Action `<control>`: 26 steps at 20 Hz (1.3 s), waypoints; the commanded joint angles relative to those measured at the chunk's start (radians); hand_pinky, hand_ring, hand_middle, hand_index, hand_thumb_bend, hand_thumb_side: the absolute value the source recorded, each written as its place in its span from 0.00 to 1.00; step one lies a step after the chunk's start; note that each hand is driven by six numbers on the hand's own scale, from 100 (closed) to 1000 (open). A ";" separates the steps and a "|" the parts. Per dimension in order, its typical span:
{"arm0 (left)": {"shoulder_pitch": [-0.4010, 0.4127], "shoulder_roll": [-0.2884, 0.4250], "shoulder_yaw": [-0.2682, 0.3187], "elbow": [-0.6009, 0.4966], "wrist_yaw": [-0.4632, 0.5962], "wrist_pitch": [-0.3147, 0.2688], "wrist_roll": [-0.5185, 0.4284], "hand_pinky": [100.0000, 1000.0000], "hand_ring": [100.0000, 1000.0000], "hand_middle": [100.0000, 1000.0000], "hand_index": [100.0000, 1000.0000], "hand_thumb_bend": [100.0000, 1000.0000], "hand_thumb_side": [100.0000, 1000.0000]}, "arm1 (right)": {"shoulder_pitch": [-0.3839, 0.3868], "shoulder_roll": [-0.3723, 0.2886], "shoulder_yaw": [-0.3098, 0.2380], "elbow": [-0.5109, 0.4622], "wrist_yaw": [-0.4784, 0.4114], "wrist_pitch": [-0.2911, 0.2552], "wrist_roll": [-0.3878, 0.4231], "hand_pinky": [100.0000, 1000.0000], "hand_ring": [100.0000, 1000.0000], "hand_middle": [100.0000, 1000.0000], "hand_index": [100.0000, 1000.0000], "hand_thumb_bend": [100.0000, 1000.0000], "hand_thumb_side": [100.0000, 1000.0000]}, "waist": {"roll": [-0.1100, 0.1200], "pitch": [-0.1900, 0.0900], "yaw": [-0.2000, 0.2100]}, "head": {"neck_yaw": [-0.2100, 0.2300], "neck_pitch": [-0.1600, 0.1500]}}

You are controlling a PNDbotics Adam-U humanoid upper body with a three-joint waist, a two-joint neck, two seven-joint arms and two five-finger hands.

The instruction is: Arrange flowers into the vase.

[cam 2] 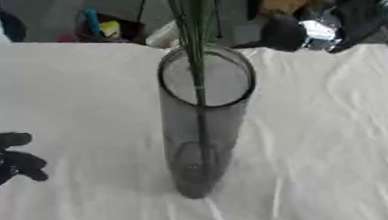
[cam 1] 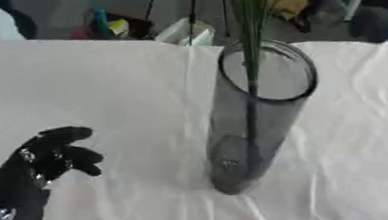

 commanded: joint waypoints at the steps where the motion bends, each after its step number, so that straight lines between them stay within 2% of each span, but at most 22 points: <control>1: -0.007 -0.001 -0.008 -0.018 -0.006 -0.001 -0.005 0.53 0.62 0.73 0.82 0.01 1.00 | 0.003 -0.026 -0.009 -0.009 -0.026 -0.003 0.031 0.49 0.39 0.34 0.40 0.56 1.00 | 0.002 -0.009 0.001 | 0.001 -0.007; 3: -0.008 -0.001 -0.008 -0.018 -0.007 -0.001 -0.005 0.53 0.62 0.73 0.82 0.01 1.00 | 0.013 -0.026 -0.013 -0.017 -0.044 -0.005 0.063 0.48 0.38 0.33 0.37 0.55 1.00 | 0.002 -0.008 0.003 | 0.002 -0.008; 5: -0.009 -0.001 -0.008 -0.018 -0.007 -0.002 -0.006 0.53 0.62 0.74 0.82 0.01 1.00 | 0.018 -0.028 -0.021 -0.023 -0.054 -0.005 0.090 0.47 0.37 0.30 0.29 0.39 1.00 | 0.003 -0.008 0.003 | 0.002 -0.007; 7: -0.009 0.000 -0.009 -0.018 -0.007 -0.004 -0.007 0.53 0.62 0.74 0.82 0.01 1.00 | 0.019 -0.031 -0.026 -0.026 -0.050 -0.005 0.117 0.46 0.36 0.28 0.23 0.34 0.98 | 0.004 -0.008 0.003 | 0.003 -0.007; 9: -0.009 0.000 -0.009 -0.018 -0.006 -0.004 -0.008 0.53 0.62 0.74 0.82 0.01 1.00 | 0.018 -0.032 -0.030 -0.027 -0.041 -0.004 0.133 0.44 0.33 0.22 0.16 0.27 0.92 | 0.005 -0.009 0.004 | 0.003 -0.007; 10: -0.009 0.000 -0.009 -0.018 -0.006 -0.005 -0.009 0.53 0.62 0.74 0.82 0.01 1.00 | 0.018 -0.033 -0.031 -0.027 -0.032 -0.002 0.139 0.43 0.33 0.21 0.20 0.25 0.91 | 0.006 -0.009 0.004 | 0.003 -0.007; 11: -0.009 0.000 -0.009 -0.018 -0.006 -0.005 -0.010 0.53 0.62 0.74 0.82 0.01 1.00 | 0.019 -0.033 -0.033 -0.027 -0.024 0.000 0.142 0.43 0.33 0.23 0.31 0.28 0.92 | 0.007 -0.010 0.005 | 0.002 -0.006; 12: -0.010 0.000 -0.009 -0.018 -0.006 -0.006 -0.011 0.53 0.62 0.74 0.82 0.01 1.00 | 0.019 -0.032 -0.034 -0.027 -0.018 0.002 0.143 0.43 0.33 0.23 0.33 0.30 0.93 | 0.007 -0.010 0.006 | 0.003 -0.006; 13: -0.010 0.000 -0.009 -0.018 -0.006 -0.006 -0.012 0.53 0.62 0.74 0.82 0.01 1.00 | 0.020 -0.031 -0.035 -0.026 -0.016 0.005 0.141 0.44 0.34 0.29 0.44 0.40 0.99 | 0.008 -0.010 0.006 | 0.003 -0.006; 14: -0.010 0.000 -0.009 -0.018 -0.006 -0.007 -0.012 0.53 0.62 0.74 0.82 0.01 1.00 | 0.020 -0.030 -0.036 -0.026 -0.017 0.007 0.137 0.44 0.34 0.31 0.48 0.44 0.99 | 0.009 -0.011 0.006 | 0.003 -0.007; 16: -0.010 0.000 -0.009 -0.018 -0.005 -0.007 -0.013 0.52 0.62 0.74 0.82 0.01 1.00 | 0.019 -0.030 -0.038 -0.027 -0.022 0.011 0.127 0.44 0.34 0.29 0.45 0.47 1.00 | 0.009 -0.012 0.006 | 0.003 -0.006; 17: -0.010 0.000 -0.009 -0.018 -0.004 -0.007 -0.013 0.52 0.62 0.74 0.82 0.01 1.00 | 0.020 -0.031 -0.037 -0.028 -0.022 0.012 0.125 0.43 0.32 0.26 0.41 0.49 1.00 | 0.010 -0.012 0.005 | 0.003 -0.006; 18: -0.009 0.000 -0.009 -0.018 -0.004 -0.007 -0.014 0.52 0.62 0.74 0.82 0.01 1.00 | 0.021 -0.032 -0.038 -0.029 -0.022 0.012 0.124 0.43 0.32 0.23 0.31 0.52 1.00 | 0.010 -0.013 0.005 | 0.003 -0.006; 21: -0.009 0.000 -0.009 -0.018 -0.003 -0.007 -0.015 0.52 0.62 0.74 0.82 0.01 1.00 | 0.024 -0.033 -0.041 -0.028 -0.021 0.015 0.117 0.43 0.32 0.25 0.32 0.56 1.00 | 0.010 -0.014 0.004 | 0.003 -0.007; 26: -0.008 -0.001 -0.008 -0.018 -0.005 -0.007 -0.017 0.52 0.62 0.74 0.82 0.01 1.00 | 0.035 -0.034 -0.054 -0.025 -0.004 0.025 0.100 0.43 0.33 0.26 0.34 0.54 1.00 | 0.011 -0.013 0.001 | 0.005 -0.007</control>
